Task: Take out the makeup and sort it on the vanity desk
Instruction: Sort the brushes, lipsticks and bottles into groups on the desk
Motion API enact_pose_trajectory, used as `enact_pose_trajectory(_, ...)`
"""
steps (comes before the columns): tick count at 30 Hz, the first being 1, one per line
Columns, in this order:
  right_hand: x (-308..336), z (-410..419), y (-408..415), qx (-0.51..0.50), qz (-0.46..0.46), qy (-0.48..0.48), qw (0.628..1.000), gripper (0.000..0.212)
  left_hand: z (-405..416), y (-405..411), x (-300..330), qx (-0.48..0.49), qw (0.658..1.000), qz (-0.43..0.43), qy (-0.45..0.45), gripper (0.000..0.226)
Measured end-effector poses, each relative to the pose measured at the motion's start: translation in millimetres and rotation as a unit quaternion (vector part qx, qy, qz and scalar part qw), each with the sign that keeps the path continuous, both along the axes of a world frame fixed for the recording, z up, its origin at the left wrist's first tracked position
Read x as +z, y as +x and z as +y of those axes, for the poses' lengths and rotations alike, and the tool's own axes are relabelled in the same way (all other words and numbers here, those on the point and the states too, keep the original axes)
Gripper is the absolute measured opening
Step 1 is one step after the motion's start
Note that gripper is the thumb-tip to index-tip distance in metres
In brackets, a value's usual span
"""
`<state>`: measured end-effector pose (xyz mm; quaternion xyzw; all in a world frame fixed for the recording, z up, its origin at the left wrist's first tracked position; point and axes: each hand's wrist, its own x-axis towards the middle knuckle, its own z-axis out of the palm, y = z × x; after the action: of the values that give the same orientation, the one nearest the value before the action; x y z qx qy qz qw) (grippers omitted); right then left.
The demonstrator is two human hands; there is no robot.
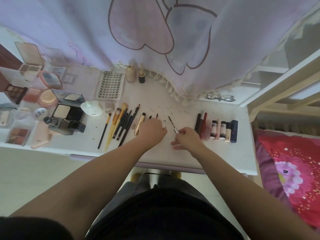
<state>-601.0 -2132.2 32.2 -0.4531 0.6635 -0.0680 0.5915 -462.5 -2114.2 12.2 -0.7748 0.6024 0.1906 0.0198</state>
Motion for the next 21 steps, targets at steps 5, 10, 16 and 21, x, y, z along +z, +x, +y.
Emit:
enact_pose_trajectory(5, -15, 2, 28, 0.21, 0.153, -0.136, 0.956, 0.019, -1, 11, -14, -0.049, 0.995, -0.086, 0.017, 0.037)
enact_pose_trajectory(10, -22, 5, 42, 0.315, 0.196, -0.166, 0.914, 0.037, 2, 21, -16, -0.052, 0.995, -0.088, 0.012, 0.039)
enact_pose_trajectory(16, -9, -21, 18, 0.273, 0.178, -0.128, 0.937, 0.032, -6, 11, -10, -0.075, 0.991, -0.079, -0.074, 0.033)
enact_pose_trajectory(21, 8, -65, -39, 0.216, 0.231, -0.155, 0.936, 0.029, -27, -50, -3, -0.127, 0.986, -0.014, -0.11, 0.027)
